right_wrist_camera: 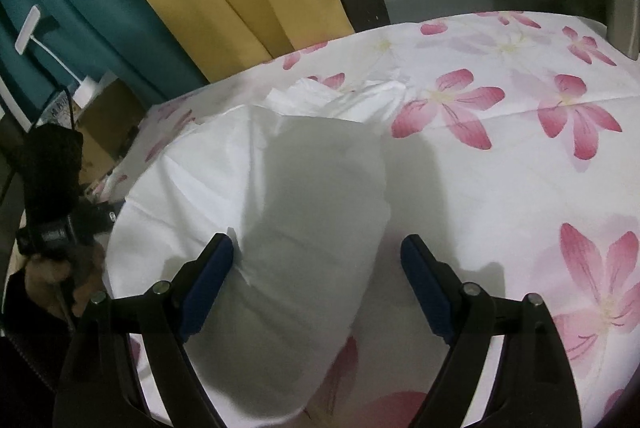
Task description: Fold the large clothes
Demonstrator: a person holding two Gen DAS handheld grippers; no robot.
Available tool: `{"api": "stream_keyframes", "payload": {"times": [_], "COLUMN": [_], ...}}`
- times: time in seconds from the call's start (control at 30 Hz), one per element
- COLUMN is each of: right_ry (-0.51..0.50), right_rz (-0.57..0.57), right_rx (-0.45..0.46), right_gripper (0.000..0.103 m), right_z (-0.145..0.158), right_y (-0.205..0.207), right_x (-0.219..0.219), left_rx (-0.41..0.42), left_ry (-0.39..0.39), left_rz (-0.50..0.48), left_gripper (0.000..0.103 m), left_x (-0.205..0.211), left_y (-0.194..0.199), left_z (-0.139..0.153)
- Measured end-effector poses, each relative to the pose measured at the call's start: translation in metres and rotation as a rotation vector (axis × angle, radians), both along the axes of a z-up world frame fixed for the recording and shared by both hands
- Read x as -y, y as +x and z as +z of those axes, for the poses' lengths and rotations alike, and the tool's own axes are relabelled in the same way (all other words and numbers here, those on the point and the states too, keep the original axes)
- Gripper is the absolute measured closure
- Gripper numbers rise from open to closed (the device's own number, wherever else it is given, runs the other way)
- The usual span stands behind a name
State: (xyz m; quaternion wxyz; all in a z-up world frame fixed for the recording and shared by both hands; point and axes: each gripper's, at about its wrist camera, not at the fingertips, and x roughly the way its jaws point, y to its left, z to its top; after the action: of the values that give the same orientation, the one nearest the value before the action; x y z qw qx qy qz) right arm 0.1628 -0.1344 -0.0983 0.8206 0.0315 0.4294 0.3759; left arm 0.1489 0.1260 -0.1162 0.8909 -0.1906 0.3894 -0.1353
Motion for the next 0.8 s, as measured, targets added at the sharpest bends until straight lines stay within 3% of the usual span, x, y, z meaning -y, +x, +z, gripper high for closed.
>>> {"api": "stream_keyframes", "payload": {"times": [0.07,0.1,0.13,0.17,0.2,0.27,0.37,0.57,0.8], "right_ry": [-0.004,-0.004,0.001,0.007,0.01,0.027,0.063,0.054,0.062], "right_rz": [0.006,0.01,0.018,0.023,0.02,0.012,0.014,0.022,0.008], "right_rx": [0.01,0.012,0.013,0.01,0.011,0.003,-0.024,0.011,0.026], "right_gripper": [0.019,0.02,0.028,0.034,0.035,0.049,0.06,0.068,0.074], "right_z": [0.0,-0.001,-0.001,-0.002,-0.002,-0.004,-0.006,-0.001,0.005], "right_y": [-0.001,-0.001,-0.002,-0.002,-0.001,0.0,0.002,-0.006,-0.013], "right_x": [-0.003,-0.005,-0.006,-0.007,-0.007,-0.003,0.004,0.005,0.016], "left_rx": [0.001,0.004,0.003,-0.008,-0.01,-0.004,-0.009,0.007,0.013], "left_ry": [0.01,0.014,0.013,-0.003,-0.02,-0.021,-0.005,0.05,0.037], "left_rz": [-0.004,-0.008,-0.017,-0.037,-0.053,-0.074,-0.078,-0.079,-0.097], "left_gripper": [0.026,0.031,0.04,0.058,0.067,0.069,0.078,0.087,0.089], "left_x": [0.003,0.005,0.006,0.008,0.011,0.016,0.017,0.03,0.042], "left_y": [0.002,0.002,0.002,0.004,0.005,0.006,0.007,0.003,-0.006], "left_z": [0.0,0.0,0.0,-0.002,-0.004,-0.006,-0.006,-0.001,0.003]}}
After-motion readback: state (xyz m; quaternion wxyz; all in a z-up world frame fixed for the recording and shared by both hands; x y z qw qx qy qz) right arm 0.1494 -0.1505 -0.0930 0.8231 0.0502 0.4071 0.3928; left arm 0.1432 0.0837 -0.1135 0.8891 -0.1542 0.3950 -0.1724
